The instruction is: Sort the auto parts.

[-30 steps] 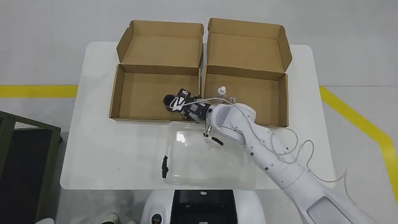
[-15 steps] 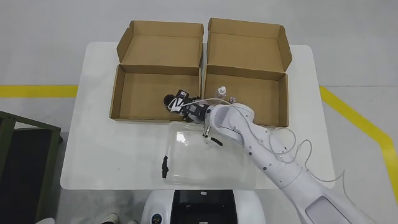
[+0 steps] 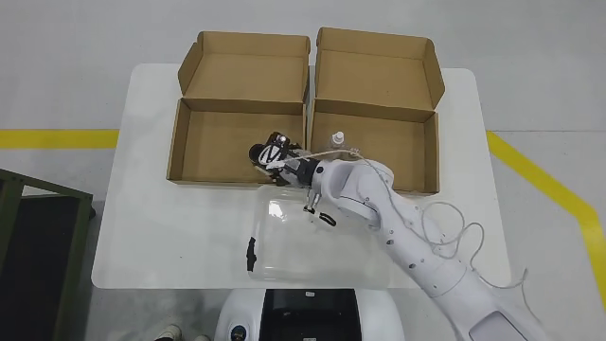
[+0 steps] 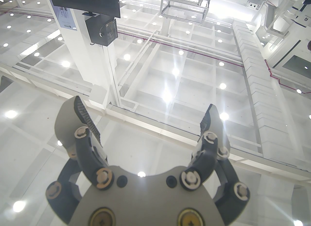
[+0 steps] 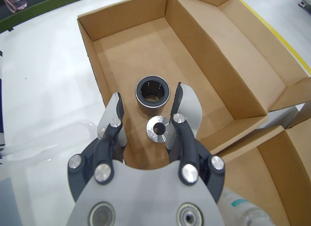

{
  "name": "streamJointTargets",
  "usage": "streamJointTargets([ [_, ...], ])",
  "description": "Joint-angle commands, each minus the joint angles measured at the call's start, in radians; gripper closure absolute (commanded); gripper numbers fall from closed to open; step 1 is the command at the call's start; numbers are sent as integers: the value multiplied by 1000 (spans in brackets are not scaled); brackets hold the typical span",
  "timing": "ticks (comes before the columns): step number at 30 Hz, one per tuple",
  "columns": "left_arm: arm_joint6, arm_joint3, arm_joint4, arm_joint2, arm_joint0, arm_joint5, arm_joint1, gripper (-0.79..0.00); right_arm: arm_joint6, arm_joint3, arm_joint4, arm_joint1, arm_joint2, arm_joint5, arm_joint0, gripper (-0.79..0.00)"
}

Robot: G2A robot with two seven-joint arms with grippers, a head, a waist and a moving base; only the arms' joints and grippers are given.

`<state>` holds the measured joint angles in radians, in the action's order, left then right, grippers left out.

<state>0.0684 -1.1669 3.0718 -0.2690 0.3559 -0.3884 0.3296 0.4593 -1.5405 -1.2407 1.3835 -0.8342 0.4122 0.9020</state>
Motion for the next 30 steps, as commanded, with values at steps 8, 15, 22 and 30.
streamJointTargets([
  [8, 0, 0, 0, 0, 0, 0, 0, -785, -29, -169, 74, -32, -120, 54, 126, -785],
  [15, 0, 0, 0, 0, 0, 0, 0, -785, -145, -304, 104, -66, -244, 149, 272, -785],
  [22, 0, 0, 0, 0, 0, 0, 0, -785, -254, -373, 94, -99, -417, 183, 412, -785],
  [30, 0, 0, 0, 0, 0, 0, 0, -785, -405, -372, 60, -120, -608, 93, 545, -785],
])
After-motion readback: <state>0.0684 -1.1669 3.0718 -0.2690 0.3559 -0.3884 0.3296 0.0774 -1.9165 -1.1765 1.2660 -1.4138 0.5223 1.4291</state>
